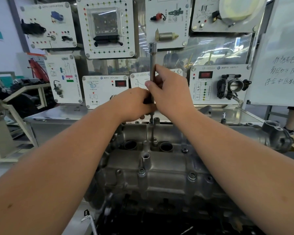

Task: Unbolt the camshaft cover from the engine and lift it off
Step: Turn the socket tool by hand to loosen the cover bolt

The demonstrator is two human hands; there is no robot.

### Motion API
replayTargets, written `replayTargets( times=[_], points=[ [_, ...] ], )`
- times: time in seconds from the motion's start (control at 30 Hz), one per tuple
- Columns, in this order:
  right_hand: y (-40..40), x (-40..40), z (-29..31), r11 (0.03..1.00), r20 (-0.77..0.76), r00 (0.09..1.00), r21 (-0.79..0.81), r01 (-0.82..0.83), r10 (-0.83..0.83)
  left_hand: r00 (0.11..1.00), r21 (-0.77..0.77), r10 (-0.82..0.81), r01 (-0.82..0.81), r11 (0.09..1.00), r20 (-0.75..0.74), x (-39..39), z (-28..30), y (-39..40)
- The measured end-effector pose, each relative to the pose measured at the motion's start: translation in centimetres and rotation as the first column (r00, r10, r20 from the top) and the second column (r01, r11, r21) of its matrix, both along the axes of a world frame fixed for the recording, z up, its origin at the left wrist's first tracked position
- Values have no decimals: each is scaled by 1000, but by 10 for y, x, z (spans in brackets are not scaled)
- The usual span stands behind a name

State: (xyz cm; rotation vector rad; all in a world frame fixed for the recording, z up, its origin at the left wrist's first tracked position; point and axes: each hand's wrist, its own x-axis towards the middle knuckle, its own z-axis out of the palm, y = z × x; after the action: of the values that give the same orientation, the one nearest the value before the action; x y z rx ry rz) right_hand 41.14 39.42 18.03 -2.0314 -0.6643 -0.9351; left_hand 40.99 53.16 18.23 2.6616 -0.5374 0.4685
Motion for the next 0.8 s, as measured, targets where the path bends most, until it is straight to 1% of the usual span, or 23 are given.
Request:
replayTargets(
  times=[0.17,0.27,0.37,0.5,0.6,0.7,0.77,0.8],
  points=[
    [-1,1,2,999,-12,1000,-34,-12,12,995,-73,-66,60,996,-80,-2,0,2],
    [-1,-2,1,999,-27,999,-26,-48,48,997,-62,-50,47,997,-52,-4,0,2],
    [1,-7,0,997,-60,995,-13,-82,81,1000,-20,-4,4,1000,-11,-5,1,1],
    [2,-5,0,999,13,1000,-39,3,-2,1000,34,9,-10,999,28,-3,0,0],
    [-2,-2,2,998,-8,999,-51,32,-32,1000,23,-25,26,999,-12,0,-1,1],
    [-2,-3,3,997,-51,998,-64,-48,45,998,-24,-39,38,999,-55,-1,0,3],
    [0,-6,1,994,-81,991,-35,-108,105,1000,-15,-16,16,1000,-27,-5,2,1],
    [0,-7,0,994,-76,991,-26,-108,106,1000,2,0,0,1000,-7,-4,1,1]
  ],
)
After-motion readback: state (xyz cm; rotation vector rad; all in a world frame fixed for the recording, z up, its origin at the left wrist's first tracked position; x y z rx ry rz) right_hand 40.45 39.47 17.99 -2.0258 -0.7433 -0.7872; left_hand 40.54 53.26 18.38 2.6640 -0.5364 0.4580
